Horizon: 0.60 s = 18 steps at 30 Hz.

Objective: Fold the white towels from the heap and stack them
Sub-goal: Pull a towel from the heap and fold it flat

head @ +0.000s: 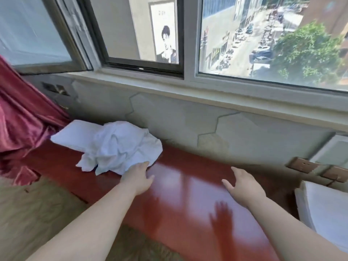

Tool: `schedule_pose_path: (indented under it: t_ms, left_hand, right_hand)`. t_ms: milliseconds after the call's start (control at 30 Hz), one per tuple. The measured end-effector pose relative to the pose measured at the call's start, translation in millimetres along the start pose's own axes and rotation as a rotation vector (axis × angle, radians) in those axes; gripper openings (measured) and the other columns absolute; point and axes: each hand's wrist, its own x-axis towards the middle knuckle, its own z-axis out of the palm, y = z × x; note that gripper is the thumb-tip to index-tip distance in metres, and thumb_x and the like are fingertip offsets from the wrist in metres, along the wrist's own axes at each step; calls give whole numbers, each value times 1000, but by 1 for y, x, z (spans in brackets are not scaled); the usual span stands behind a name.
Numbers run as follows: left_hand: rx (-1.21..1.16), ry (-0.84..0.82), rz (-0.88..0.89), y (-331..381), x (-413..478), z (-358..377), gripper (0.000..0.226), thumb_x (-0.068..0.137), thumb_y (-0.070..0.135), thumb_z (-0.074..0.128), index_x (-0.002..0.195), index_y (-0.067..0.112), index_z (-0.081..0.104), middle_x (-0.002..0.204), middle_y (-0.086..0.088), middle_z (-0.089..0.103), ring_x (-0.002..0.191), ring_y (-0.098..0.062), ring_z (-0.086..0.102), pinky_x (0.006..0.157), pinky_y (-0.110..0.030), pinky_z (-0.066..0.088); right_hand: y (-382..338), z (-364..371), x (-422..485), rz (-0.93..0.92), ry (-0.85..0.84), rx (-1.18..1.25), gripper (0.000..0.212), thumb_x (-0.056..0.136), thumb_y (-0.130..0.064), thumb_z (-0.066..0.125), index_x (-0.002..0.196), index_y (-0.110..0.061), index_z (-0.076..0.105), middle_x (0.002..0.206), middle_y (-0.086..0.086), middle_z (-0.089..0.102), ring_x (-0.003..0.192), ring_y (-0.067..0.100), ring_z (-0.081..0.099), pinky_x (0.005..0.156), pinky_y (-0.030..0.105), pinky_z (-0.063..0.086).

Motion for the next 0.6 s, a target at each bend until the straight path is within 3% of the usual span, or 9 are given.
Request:
schedule_pose_path:
  t_ms: [200,400,600]
  left_hand:
    - [-96,-4,-127,-82,-10,-31,69,99,54,51,160,29,32,159,1,44,141,-24,48,108,-42,47]
    - [-134,35,-168,-117,-29,-29,66,97,55,49,157,38,30,151,3,51,134,-24,49,99,-45,52]
    - [-165,57,-268,-145,-39,-26,69,99,54,50,161,30,31,160,1,42,146,-23,39,110,-43,46]
  right_hand:
    - [-110,20,16,-155,-57,-3,77,96,-64,47,159,-23,31,160,-1,39,147,21,38,117,40,37]
    - [-166,35,40,-315,-125,-64,75,98,-63,47,160,-25,29,160,-4,38,147,19,37,116,39,37]
    - [-215,51,59,-380,-181,-55,74,97,-63,48,159,-26,30,158,-3,41,145,20,40,115,39,38]
